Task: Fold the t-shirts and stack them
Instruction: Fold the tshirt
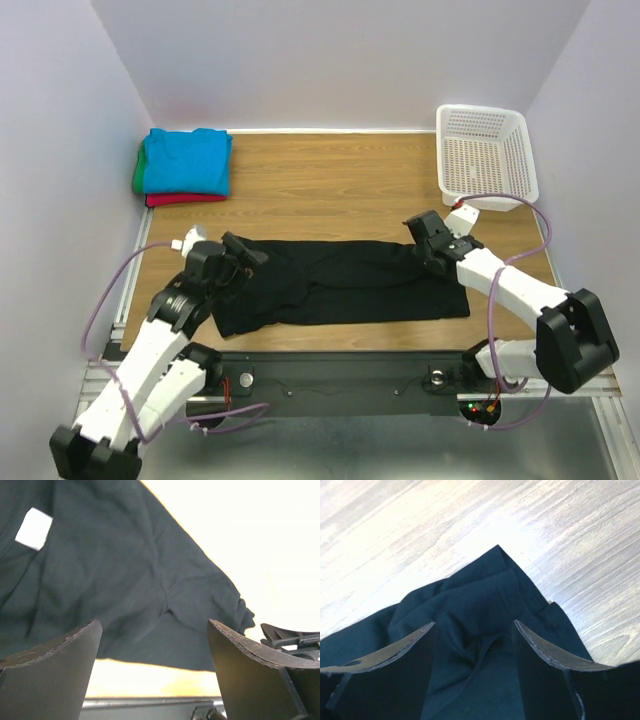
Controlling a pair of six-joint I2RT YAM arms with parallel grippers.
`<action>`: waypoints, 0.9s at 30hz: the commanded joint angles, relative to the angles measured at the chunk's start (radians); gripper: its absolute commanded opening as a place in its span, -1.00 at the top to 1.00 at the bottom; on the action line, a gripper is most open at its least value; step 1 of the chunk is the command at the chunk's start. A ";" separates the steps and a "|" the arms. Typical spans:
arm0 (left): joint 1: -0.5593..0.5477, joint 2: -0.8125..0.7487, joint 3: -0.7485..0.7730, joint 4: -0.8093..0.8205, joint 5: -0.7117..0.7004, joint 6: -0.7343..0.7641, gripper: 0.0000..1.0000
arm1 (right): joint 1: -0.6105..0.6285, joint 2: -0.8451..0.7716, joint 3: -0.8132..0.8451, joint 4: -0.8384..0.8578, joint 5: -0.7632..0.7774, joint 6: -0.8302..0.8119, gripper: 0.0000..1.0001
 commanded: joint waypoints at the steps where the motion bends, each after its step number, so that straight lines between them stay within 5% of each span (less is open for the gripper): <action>1: -0.005 0.185 0.041 0.262 -0.013 0.097 -0.97 | -0.035 0.035 0.013 -0.003 0.048 -0.042 -0.32; 7: 0.017 0.533 0.115 0.406 -0.074 0.162 -0.97 | -0.148 -0.008 -0.018 0.042 -0.034 -0.100 -0.30; 12: 0.061 0.731 0.155 0.480 -0.056 0.211 -0.97 | -0.249 0.027 -0.039 0.155 -0.261 -0.186 -0.17; 22: 0.114 0.857 0.100 0.555 -0.057 0.236 -0.97 | -0.277 0.109 -0.034 0.182 -0.331 -0.183 -0.04; 27: 0.115 0.911 0.109 0.561 -0.048 0.240 -0.97 | -0.282 0.135 -0.034 0.195 -0.314 -0.183 0.22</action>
